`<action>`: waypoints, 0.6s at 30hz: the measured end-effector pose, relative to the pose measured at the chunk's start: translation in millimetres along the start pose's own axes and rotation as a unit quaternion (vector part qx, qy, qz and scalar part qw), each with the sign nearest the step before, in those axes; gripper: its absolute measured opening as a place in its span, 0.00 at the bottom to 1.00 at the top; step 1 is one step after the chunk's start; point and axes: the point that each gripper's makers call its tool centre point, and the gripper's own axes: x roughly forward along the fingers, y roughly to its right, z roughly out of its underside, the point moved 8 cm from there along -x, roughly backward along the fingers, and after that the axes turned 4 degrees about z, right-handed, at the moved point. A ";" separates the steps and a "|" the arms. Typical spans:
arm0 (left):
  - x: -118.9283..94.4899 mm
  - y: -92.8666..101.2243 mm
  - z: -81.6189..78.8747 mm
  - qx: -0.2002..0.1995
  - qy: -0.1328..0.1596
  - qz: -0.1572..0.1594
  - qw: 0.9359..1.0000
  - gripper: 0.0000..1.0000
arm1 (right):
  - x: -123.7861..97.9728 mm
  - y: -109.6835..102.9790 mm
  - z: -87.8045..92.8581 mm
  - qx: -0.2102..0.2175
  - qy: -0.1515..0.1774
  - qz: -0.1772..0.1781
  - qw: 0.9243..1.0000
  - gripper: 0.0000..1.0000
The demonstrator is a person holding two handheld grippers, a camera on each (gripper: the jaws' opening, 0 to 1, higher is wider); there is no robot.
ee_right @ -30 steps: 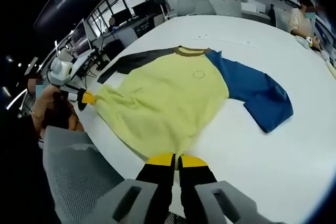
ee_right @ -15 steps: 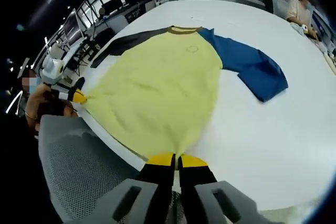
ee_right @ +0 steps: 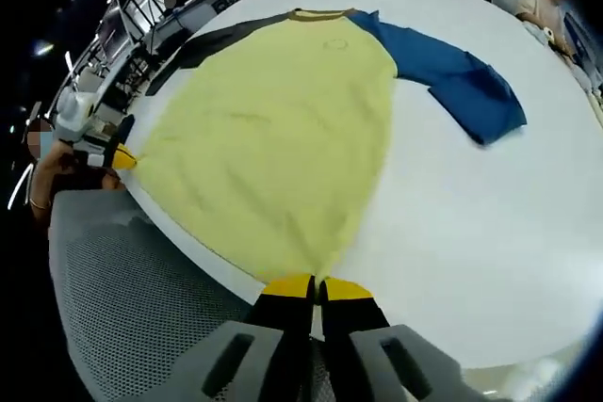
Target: Fold the garment on the visible template until the final outline fits inside the template.
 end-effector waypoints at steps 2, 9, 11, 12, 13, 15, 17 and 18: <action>0.6 0.8 0.0 0.004 -0.001 -0.004 1.000 0.03 | 1.1 0.0 0.3 -0.004 -0.001 0.000 1.000 0.00; 0.8 3.0 0.8 0.003 -0.006 -0.009 1.000 0.04 | 5.5 1.3 3.8 -0.007 -0.012 0.009 1.000 0.00; 0.9 3.8 0.7 0.009 -0.008 -0.013 1.000 0.04 | 5.7 0.6 4.2 -0.011 -0.014 0.010 1.000 0.00; 0.8 3.8 0.6 0.011 -0.008 -0.015 1.000 0.04 | 5.7 0.3 4.3 -0.012 -0.015 0.010 1.000 0.00; 0.8 3.9 0.6 0.011 -0.009 -0.015 1.000 0.04 | 5.8 0.4 4.4 -0.012 -0.015 0.010 1.000 0.00; 1.1 3.9 0.7 0.013 -0.009 -0.016 1.000 0.04 | 6.2 0.6 4.7 -0.012 -0.016 0.009 1.000 0.00; 1.2 4.0 0.9 0.013 -0.008 -0.016 1.000 0.04 | 6.8 0.8 5.1 -0.011 -0.017 0.009 1.000 0.00; 1.4 3.9 1.0 0.013 -0.007 -0.017 1.000 0.04 | 7.2 0.8 5.3 -0.012 -0.018 0.010 1.000 0.00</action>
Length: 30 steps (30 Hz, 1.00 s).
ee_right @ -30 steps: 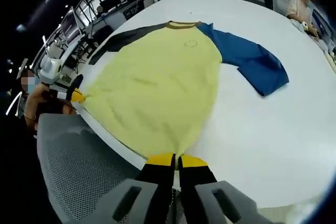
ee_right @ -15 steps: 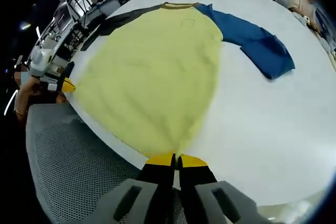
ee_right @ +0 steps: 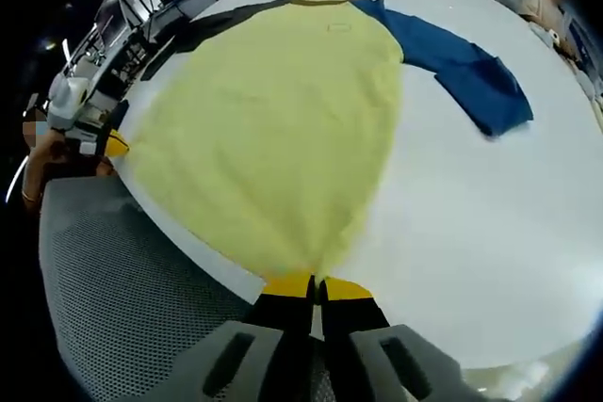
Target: Fold the garment on the visible template until the final outline fits inside the template.
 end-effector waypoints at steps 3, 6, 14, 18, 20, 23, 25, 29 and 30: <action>0.4 0.0 0.9 -0.003 0.003 -0.001 1.000 0.04 | 1.1 -0.6 0.2 -0.003 -0.003 0.001 1.000 0.00; 1.0 -0.4 1.4 -0.008 0.006 0.000 1.000 0.05 | 3.9 -1.4 0.9 -0.004 -0.006 0.005 1.000 0.00; 2.2 2.0 0.2 0.041 0.002 -0.007 0.999 0.13 | 4.9 -0.3 0.6 -0.005 -0.006 0.004 1.000 0.00; 2.4 2.4 -0.6 0.043 0.007 -0.006 0.999 0.26 | 3.7 1.3 0.7 0.004 -0.003 0.001 1.000 0.00; 2.6 3.9 -1.3 0.042 0.011 -0.002 0.999 0.28 | 1.9 2.6 0.5 0.007 0.002 0.000 1.000 0.03; 2.3 4.9 -2.4 0.019 0.024 0.005 1.000 0.35 | 0.3 2.7 0.2 0.011 0.006 0.000 1.000 0.13; 1.9 5.4 -3.3 0.015 0.031 0.006 0.999 0.49 | -4.4 3.1 -0.1 0.018 0.016 -0.003 1.000 0.17; -3.3 7.0 -7.6 0.021 0.052 -0.021 0.998 0.75 | -9.9 3.9 -3.6 0.008 0.036 0.004 0.999 0.33; -5.1 7.6 -8.8 0.020 0.058 -0.019 0.998 0.76 | -12.5 4.7 -5.8 0.009 0.045 0.009 0.999 0.38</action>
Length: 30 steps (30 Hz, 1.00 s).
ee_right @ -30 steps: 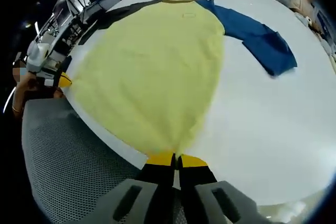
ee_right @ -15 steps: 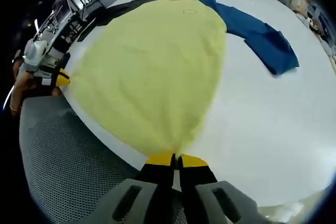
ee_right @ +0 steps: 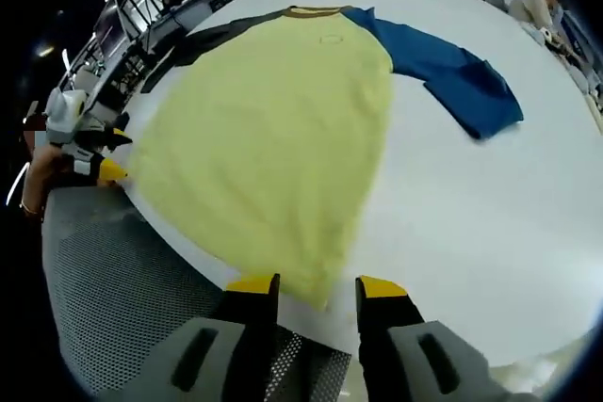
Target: Fold the garment on the visible template until the final outline fits inside the template.
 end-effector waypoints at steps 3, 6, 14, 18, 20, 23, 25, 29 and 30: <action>-3.9 2.9 -5.8 -0.006 0.027 0.013 1.000 0.77 | -4.5 1.3 -4.4 -0.006 0.015 0.001 1.000 0.53; -4.4 5.4 -11.1 -0.010 0.050 0.015 0.999 0.85 | -11.5 3.4 -14.0 -0.018 0.053 0.002 0.998 0.64; -6.2 13.1 -19.5 0.003 0.090 0.021 0.996 0.99 | -23.3 13.5 -32.0 -0.025 0.117 0.004 0.993 0.89; -7.7 16.9 -20.1 0.010 0.102 0.020 0.994 0.99 | -25.6 20.2 -38.6 -0.025 0.135 0.010 0.991 0.96; -8.0 19.4 -18.3 0.022 0.096 0.011 0.995 0.99 | -26.9 27.1 -45.7 -0.026 0.148 0.020 0.989 0.99; -9.3 21.5 -18.7 0.042 0.108 -0.003 0.993 0.99 | -28.9 31.3 -50.7 -0.030 0.145 0.021 0.989 0.99; -10.7 23.8 -19.1 0.045 0.122 -0.003 0.992 0.99 | -29.9 38.0 -57.9 -0.030 0.157 0.022 0.987 0.99; -13.5 25.0 -21.9 0.046 0.146 -0.007 0.988 0.99 | -29.9 48.8 -68.6 -0.041 0.168 0.042 0.984 0.99; -14.1 25.8 -22.4 0.048 0.150 -0.005 0.987 0.99 | -30.0 49.6 -70.4 -0.044 0.167 0.045 0.984 0.99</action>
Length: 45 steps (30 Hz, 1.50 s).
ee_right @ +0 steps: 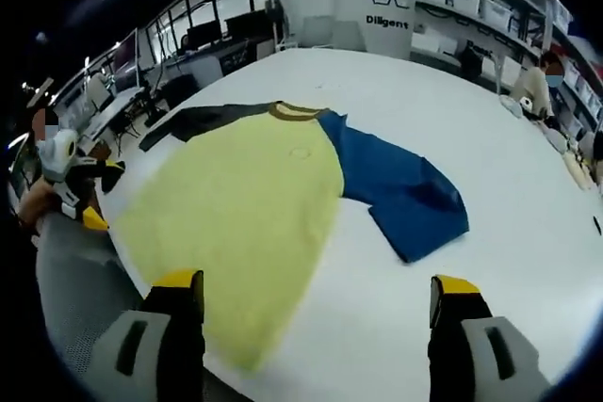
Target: Fold the garment on the visible template until the final outline fits inside the template.
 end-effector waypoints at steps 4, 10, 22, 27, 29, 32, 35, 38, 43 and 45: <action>-0.5 0.8 -0.6 -0.002 0.015 0.000 1.000 0.99 | 8.2 6.2 -9.6 -0.016 0.012 -0.003 1.000 0.99; 1.4 3.9 0.8 0.010 0.017 0.004 1.000 0.99 | 32.4 18.2 -15.0 -0.006 0.014 -0.026 1.000 0.97; -0.1 0.1 1.0 0.001 0.025 -0.007 1.000 0.99 | 69.8 44.3 -34.8 -0.030 0.034 -0.025 0.999 0.88; -2.6 1.8 -5.0 -0.004 0.053 -0.002 0.999 0.99 | 88.7 56.2 -29.4 -0.031 0.020 -0.019 0.999 0.83; -4.4 1.6 -7.4 -0.003 0.065 -0.003 0.998 0.99 | 95.5 61.0 -25.4 -0.021 0.016 -0.017 1.000 0.80; -4.1 1.5 -6.6 -0.008 0.063 -0.003 0.998 0.99 | 100.5 65.0 -20.4 -0.015 0.007 -0.011 1.000 0.74; -4.7 1.3 -6.7 -0.008 0.060 -0.005 0.998 0.99 | 103.5 68.7 -17.2 -0.025 0.004 -0.002 1.000 0.66; -6.4 0.7 -9.7 -0.008 0.065 -0.006 0.998 0.99 | 105.3 71.4 -15.7 -0.029 0.001 -0.001 1.000 0.60; -8.3 -0.8 -14.1 -0.009 0.067 -0.008 0.998 0.99 | 109.1 73.0 -16.8 -0.055 0.008 -0.003 0.998 0.47; -9.2 -1.9 -14.9 -0.010 0.064 -0.011 0.998 0.99 | 112.3 72.2 -14.6 -0.064 0.000 0.000 0.998 0.45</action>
